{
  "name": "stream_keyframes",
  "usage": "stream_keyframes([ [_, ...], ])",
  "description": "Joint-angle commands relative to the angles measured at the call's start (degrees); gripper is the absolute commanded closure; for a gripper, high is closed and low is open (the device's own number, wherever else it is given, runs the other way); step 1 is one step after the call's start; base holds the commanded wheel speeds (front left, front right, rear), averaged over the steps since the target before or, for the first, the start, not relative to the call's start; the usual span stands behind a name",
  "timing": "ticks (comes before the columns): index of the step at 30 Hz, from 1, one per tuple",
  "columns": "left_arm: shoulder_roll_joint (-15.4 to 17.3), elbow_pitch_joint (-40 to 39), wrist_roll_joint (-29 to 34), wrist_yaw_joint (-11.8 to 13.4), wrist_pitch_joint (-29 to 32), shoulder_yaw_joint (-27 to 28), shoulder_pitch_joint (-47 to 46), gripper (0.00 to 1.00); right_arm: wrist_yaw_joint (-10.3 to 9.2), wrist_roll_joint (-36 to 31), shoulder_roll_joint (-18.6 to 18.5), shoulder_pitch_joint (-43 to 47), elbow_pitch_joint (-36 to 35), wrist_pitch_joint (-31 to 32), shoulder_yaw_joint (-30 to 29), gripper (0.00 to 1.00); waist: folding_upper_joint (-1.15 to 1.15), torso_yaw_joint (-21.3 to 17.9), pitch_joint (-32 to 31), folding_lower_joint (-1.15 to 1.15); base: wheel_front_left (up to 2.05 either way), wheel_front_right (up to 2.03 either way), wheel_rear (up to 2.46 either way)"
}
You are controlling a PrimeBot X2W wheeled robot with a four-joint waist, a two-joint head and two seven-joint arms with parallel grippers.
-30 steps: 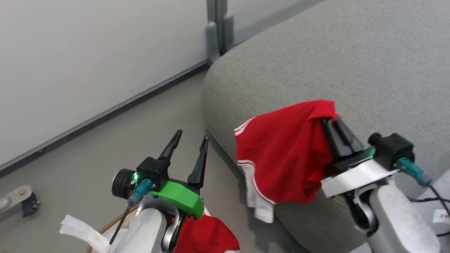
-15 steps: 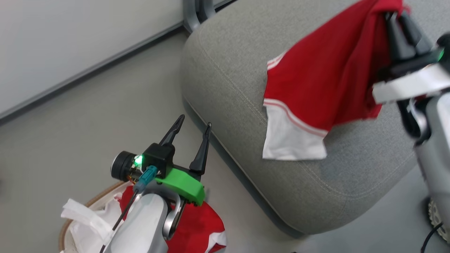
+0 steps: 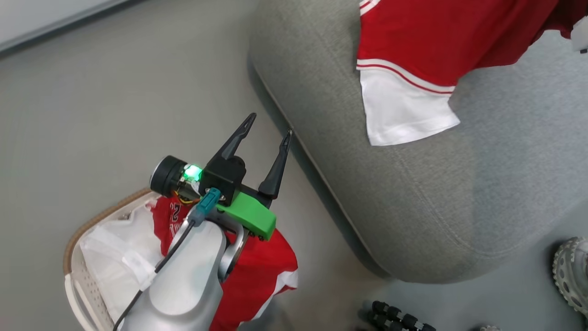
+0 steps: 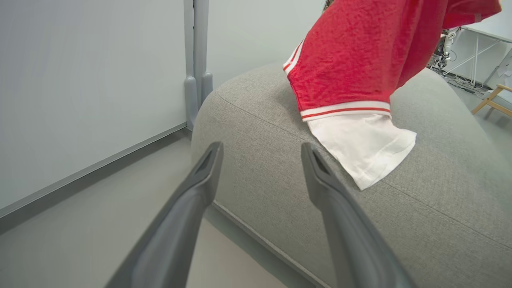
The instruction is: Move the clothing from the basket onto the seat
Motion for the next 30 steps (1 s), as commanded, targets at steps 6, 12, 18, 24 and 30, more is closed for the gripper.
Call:
stream_keyframes([
  [6,0.93,0.30,-0.49,-0.20,-0.03,-2.28,-2.62,0.00,-0.07,-3.28,1.72,4.37,8.09,-0.01,-2.85,1.00,0.00,6.28,6.77,-0.01,0.00,0.00,0.00],
  [12,1.26,0.61,-1.18,-0.18,-0.03,-2.45,-1.55,0.00,-0.06,-4.76,2.11,11.44,13.82,-0.01,-7.75,1.00,0.00,6.29,6.52,-0.01,0.00,0.00,0.00],
  [18,1.33,0.84,-1.80,-0.19,-0.03,-2.05,0.39,0.00,-0.07,-3.86,5.01,19.89,11.45,-0.01,-13.60,0.00,0.00,4.06,3.59,-0.01,0.00,0.00,0.00],
  [24,0.75,0.63,-2.34,-0.19,-0.03,-1.76,2.28,0.00,-0.07,-2.92,6.98,25.72,7.52,-0.01,-17.38,0.00,0.00,2.82,-0.39,-0.01,0.00,0.00,0.00],
  [30,0.52,0.20,-2.47,-0.19,-0.03,-0.37,4.49,0.00,-0.07,-1.23,8.53,28.70,0.33,-0.01,-15.94,0.00,0.00,3.52,-4.10,-0.01,0.00,0.00,0.00],
])
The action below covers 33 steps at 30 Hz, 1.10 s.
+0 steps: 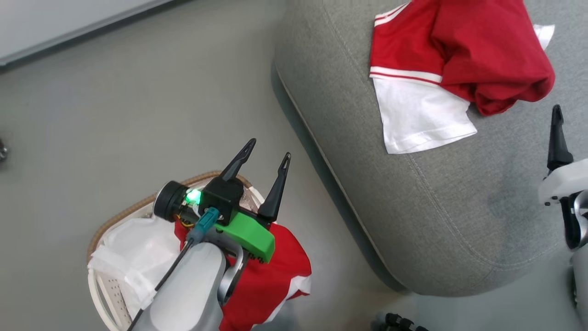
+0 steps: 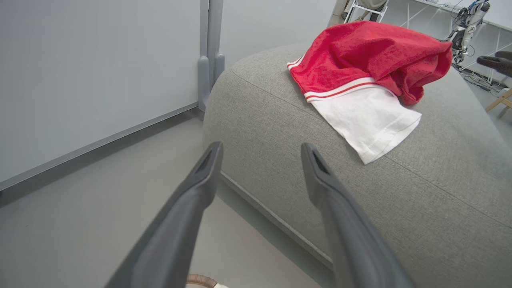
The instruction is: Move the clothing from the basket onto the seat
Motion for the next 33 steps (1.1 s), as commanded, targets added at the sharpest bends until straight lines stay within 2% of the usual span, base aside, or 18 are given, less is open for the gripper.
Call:
stream_keyframes([
  [1,0.08,-0.21,-0.10,-0.13,-0.03,0.62,1.25,0.00,-0.07,0.71,0.55,1.24,-1.75,-0.01,0.70,0.00,0.00,0.31,-2.98,0.00,0.00,0.00,0.00],
  [6,-0.30,-0.67,-0.10,-0.09,-0.03,3.56,4.12,0.00,-0.07,2.64,3.04,2.91,-8.71,-0.01,5.56,0.00,0.00,3.59,-6.54,0.00,0.00,0.00,0.00],
  [10,-0.49,-0.98,-0.43,0.40,-0.03,5.82,6.02,0.00,-0.07,4.82,4.08,3.61,-10.93,-0.01,8.09,0.00,0.00,6.81,-9.00,0.00,0.00,0.00,0.00],
  [23,-0.52,-0.72,-1.28,4.46,-0.03,14.31,11.52,0.00,-0.07,5.90,8.25,6.79,-10.22,-0.01,15.17,0.00,0.00,16.12,-14.05,0.00,0.00,0.00,0.00],
  [33,-0.54,0.12,-1.79,5.28,-0.03,18.73,16.10,0.00,-0.07,4.63,10.07,11.42,-8.74,-0.01,16.36,0.00,0.00,19.70,-17.56,0.00,0.00,0.00,0.00],
])
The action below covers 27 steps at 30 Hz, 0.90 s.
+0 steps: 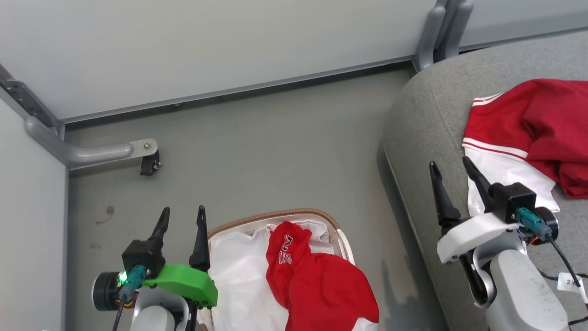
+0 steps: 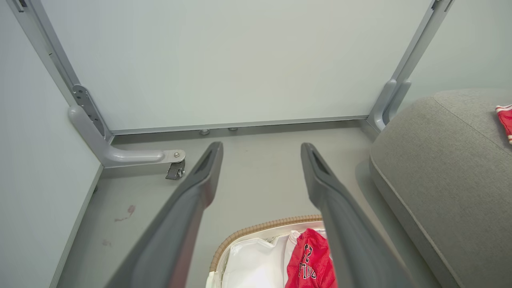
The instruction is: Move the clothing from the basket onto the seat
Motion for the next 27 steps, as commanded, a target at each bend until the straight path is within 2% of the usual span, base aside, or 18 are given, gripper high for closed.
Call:
stream_keyframes([
  [1,0.09,-0.06,-0.20,0.35,-0.03,0.44,1.49,0.00,-0.06,-0.63,0.07,1.43,0.22,-0.01,0.13,0.00,0.00,1.65,-2.07,0.00,0.00,0.00,0.00],
  [8,0.10,-0.08,-0.39,-0.01,-0.03,1.24,5.54,0.00,-0.06,-0.47,0.89,4.64,1.13,-0.01,-0.34,0.00,0.00,2.23,-5.12,0.00,0.00,0.00,0.00],
  [16,0.11,-0.93,-1.76,0.45,-0.03,0.61,8.44,0.00,-0.06,-0.70,1.28,6.37,0.96,-0.01,-0.70,0.00,0.00,2.15,-5.64,0.00,0.00,0.00,0.00],
  [22,0.10,-0.67,-2.82,-0.06,-0.03,-0.92,5.99,0.00,-0.06,-0.88,1.11,4.00,-0.67,-0.02,-0.38,0.00,0.00,1.41,-2.49,0.00,0.00,0.00,0.00],
  [27,0.10,0.99,-5.77,-0.65,-0.03,-4.13,2.00,0.00,-0.06,0.25,1.11,0.63,-3.00,-0.01,-0.24,0.00,0.00,0.09,2.94,0.00,0.00,0.00,0.00],
])
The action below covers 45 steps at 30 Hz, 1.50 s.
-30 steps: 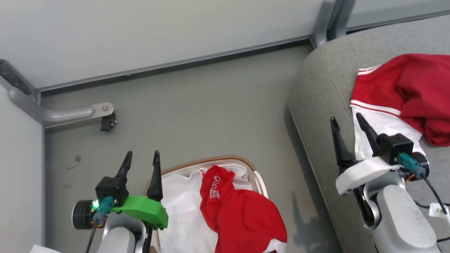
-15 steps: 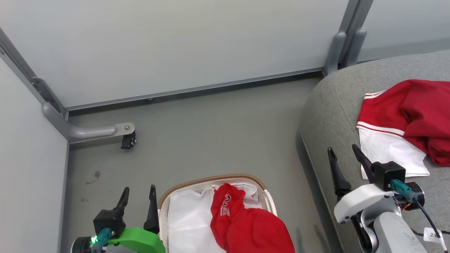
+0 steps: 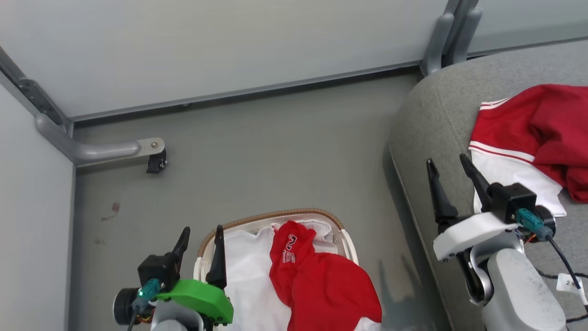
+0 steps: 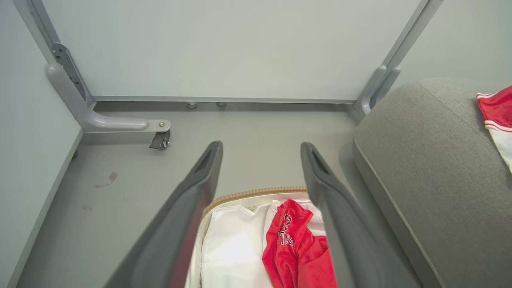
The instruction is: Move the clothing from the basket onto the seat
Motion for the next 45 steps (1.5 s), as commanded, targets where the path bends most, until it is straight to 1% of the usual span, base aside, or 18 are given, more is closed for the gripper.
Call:
stream_keyframes([
  [1,0.12,0.69,-1.07,-0.41,-0.03,-1.06,-2.34,0.00,-0.06,0.56,-0.19,-1.76,-0.90,-0.02,0.00,0.00,0.00,-1.48,4.67,0.00,0.00,0.00,0.00],
  [10,0.21,10.03,-7.09,-2.46,-0.03,-10.07,-13.31,0.00,-0.06,1.45,0.14,-10.26,-6.11,-0.02,1.63,0.00,0.00,-5.45,16.64,0.00,0.00,0.00,0.00],
  [15,0.25,16.00,-9.12,-3.61,-0.03,-14.34,-18.90,0.00,-0.06,2.04,0.43,-14.20,-8.80,-0.01,2.28,0.00,0.00,-7.32,22.91,0.00,0.00,0.00,0.00],
  [21,0.25,22.36,-12.11,-4.49,-0.04,-19.04,-24.25,0.00,-0.06,2.40,0.70,-17.49,-11.21,-0.01,2.80,0.00,0.00,-9.26,28.81,0.00,0.00,0.00,0.00],
  [34,0.36,34.26,-18.47,-4.68,0.04,-28.05,-32.87,0.00,-0.06,6.03,0.85,-21.55,-17.52,-0.01,4.07,0.00,0.00,-13.51,37.54,0.00,0.00,0.00,0.00],
  [45,3.70,38.81,-23.75,-4.69,1.84,-34.54,-37.83,0.00,-0.06,7.54,0.85,-22.87,-22.25,-0.01,5.33,0.00,0.00,-15.55,42.82,0.00,0.00,0.00,0.00],
])
